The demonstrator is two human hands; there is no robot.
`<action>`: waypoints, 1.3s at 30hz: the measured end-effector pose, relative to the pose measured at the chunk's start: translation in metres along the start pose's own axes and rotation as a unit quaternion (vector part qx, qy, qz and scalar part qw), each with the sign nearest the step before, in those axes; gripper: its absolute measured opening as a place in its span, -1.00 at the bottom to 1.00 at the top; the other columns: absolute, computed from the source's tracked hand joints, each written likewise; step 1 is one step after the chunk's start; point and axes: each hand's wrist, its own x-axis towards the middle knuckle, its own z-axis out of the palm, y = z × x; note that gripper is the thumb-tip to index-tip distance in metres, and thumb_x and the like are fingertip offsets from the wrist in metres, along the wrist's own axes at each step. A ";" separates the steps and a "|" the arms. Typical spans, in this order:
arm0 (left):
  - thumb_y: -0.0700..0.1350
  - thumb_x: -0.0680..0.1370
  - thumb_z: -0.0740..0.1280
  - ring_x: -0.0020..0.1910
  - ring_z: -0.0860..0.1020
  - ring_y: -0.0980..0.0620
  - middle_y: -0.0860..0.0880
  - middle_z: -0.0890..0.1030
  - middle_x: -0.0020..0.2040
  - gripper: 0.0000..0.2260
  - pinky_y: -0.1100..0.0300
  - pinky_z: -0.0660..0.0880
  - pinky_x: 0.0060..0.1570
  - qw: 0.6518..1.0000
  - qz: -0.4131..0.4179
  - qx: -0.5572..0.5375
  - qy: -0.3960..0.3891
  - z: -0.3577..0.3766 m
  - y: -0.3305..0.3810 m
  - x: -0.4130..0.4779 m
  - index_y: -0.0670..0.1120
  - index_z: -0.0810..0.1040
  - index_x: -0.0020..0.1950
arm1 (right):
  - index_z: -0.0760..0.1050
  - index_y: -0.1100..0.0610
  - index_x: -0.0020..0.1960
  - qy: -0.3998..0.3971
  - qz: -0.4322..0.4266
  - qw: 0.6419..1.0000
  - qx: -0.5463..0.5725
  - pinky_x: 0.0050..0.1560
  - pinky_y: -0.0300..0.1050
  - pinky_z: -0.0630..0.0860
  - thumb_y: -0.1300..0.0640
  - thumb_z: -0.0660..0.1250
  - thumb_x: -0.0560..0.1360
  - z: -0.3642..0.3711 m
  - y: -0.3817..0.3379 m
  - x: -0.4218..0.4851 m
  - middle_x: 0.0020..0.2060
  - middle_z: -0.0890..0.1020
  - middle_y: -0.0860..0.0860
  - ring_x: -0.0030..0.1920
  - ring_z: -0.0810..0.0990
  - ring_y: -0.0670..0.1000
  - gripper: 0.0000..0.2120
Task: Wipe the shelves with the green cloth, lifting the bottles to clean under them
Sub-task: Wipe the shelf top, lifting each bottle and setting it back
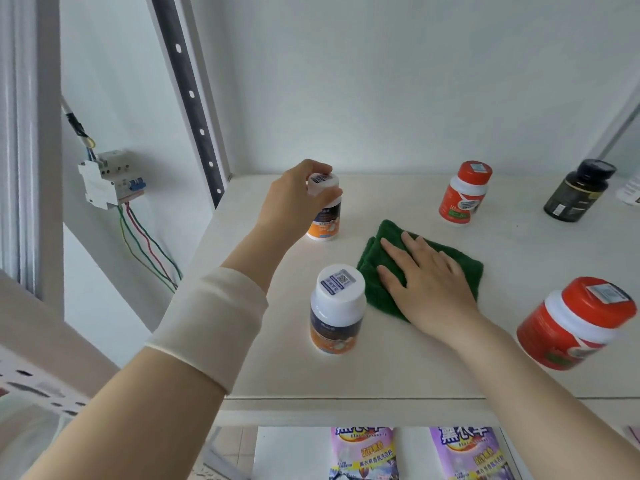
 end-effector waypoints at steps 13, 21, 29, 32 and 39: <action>-0.02 0.43 0.41 0.03 0.53 0.29 0.26 0.55 0.08 -0.66 0.51 0.42 -0.03 0.986 0.091 -0.105 -0.093 -0.025 0.008 -0.150 0.28 0.42 0.12 | -0.07 -0.21 0.47 -0.038 -0.053 0.998 -0.008 0.49 0.04 -0.14 -0.23 -0.15 0.54 -0.005 0.001 -0.005 0.53 -0.08 -0.05 0.52 -0.10 -0.01 -0.50; 0.02 0.39 0.37 -0.08 0.60 0.23 0.25 0.61 -0.03 -0.76 0.18 0.54 0.09 0.987 0.077 -0.102 0.093 -0.088 0.014 -0.153 0.27 0.48 0.00 | -0.04 -0.20 0.46 -0.039 -0.089 0.995 0.009 0.50 0.04 -0.16 -0.19 -0.12 0.55 0.001 -0.023 -0.028 0.53 -0.09 -0.05 0.52 -0.13 0.00 -0.51; -0.11 0.52 0.32 -0.10 0.62 0.29 0.25 0.63 -0.15 -0.82 0.33 0.56 -0.11 0.974 0.077 -0.126 0.169 -0.098 0.028 -0.138 0.15 0.48 0.04 | 0.15 -0.13 0.44 -0.032 -0.340 0.938 0.053 0.46 0.03 0.01 -0.08 -0.14 0.54 0.025 -0.101 -0.085 0.50 0.15 -0.02 0.50 0.09 0.02 -0.53; -0.16 0.54 0.30 -0.19 0.61 0.31 0.18 0.59 -0.10 -0.83 0.34 0.56 -0.13 0.972 0.063 -0.145 0.175 -0.092 0.030 -0.134 0.07 0.47 0.08 | 0.38 -0.12 0.31 0.045 -0.310 0.949 0.048 0.34 0.00 0.34 -0.07 -0.03 0.49 0.028 -0.069 -0.096 0.35 0.45 -0.02 0.35 0.43 0.03 -0.56; -0.12 0.51 0.33 -0.19 0.61 0.30 0.23 0.61 -0.12 -0.81 0.24 0.58 -0.01 0.979 0.051 -0.107 0.166 -0.107 0.023 -0.136 0.16 0.49 0.04 | -0.11 -0.16 0.47 -0.042 -0.084 0.996 -0.003 0.48 0.04 -0.17 -0.19 -0.17 0.55 0.004 -0.041 -0.053 0.52 -0.12 -0.03 0.52 -0.15 0.00 -0.50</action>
